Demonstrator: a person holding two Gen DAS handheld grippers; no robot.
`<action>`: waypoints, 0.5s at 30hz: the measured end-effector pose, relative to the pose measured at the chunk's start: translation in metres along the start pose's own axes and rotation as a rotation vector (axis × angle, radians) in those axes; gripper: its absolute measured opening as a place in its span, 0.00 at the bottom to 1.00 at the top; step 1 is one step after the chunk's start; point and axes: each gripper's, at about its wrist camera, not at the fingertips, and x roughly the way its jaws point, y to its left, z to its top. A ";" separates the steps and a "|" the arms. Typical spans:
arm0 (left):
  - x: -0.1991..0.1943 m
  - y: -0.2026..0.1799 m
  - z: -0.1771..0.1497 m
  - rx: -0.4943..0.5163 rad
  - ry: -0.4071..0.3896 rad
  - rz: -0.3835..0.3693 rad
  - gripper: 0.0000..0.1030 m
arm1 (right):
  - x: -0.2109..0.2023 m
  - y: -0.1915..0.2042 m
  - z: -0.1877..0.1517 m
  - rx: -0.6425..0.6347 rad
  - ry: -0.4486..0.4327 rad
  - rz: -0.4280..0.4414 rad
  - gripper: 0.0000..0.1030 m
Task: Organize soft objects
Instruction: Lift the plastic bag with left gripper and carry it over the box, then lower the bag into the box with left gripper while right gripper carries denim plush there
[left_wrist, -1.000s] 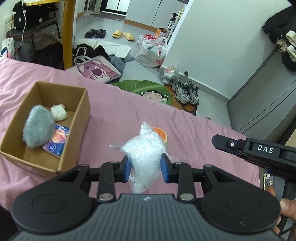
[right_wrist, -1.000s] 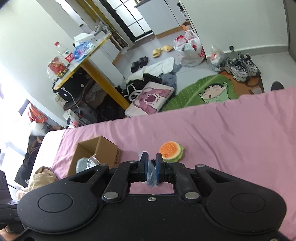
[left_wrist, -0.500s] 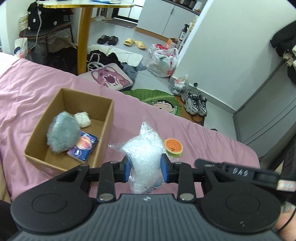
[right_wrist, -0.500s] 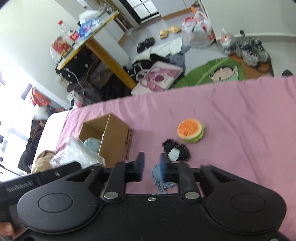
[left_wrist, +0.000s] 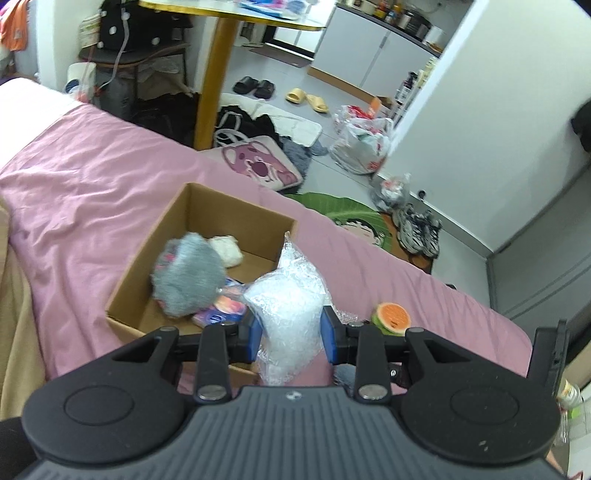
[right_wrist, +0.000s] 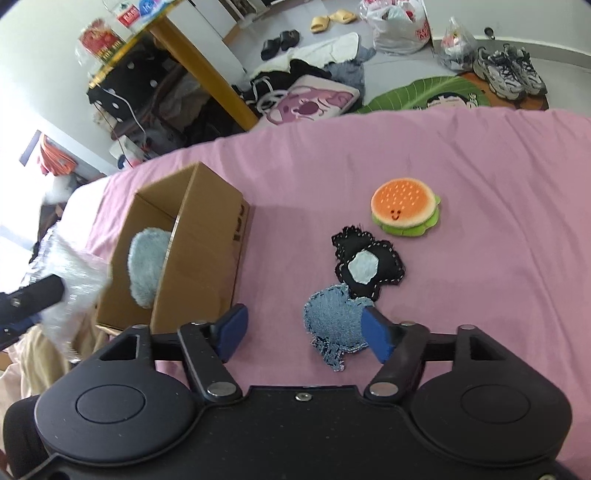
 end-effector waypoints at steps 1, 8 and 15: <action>0.001 0.005 0.002 -0.009 -0.002 0.005 0.31 | 0.005 0.001 -0.001 -0.002 0.007 -0.009 0.68; 0.015 0.035 0.013 -0.078 -0.006 0.038 0.31 | 0.033 0.010 -0.003 -0.011 0.051 -0.071 0.72; 0.029 0.056 0.014 -0.130 0.017 0.075 0.31 | 0.055 0.011 -0.004 -0.017 0.087 -0.139 0.72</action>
